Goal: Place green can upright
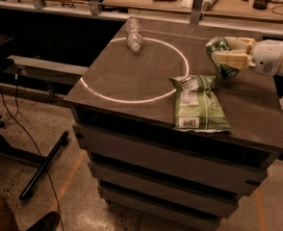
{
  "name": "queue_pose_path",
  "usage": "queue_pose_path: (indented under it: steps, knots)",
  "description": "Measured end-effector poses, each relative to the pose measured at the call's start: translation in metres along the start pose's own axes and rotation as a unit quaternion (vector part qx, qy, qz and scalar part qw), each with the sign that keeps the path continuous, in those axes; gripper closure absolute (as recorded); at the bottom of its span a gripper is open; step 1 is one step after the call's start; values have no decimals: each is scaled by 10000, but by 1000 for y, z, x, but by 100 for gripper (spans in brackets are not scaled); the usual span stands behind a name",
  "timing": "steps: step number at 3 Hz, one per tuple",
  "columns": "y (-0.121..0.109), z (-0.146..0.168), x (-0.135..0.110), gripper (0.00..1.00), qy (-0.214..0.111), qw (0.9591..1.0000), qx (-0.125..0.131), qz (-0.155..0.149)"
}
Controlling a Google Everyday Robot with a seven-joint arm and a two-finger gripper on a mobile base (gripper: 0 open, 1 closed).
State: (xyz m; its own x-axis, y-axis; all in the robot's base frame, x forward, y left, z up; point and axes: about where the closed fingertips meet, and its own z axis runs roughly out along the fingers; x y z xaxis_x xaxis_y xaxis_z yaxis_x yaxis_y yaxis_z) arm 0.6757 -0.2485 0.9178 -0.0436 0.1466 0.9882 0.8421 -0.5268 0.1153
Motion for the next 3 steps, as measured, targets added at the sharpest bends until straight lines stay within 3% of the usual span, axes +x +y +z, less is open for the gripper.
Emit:
queue_pose_path:
  steps: [3]
  knots:
    - [21, -12, -5, 100, 447, 9976, -353, 386]
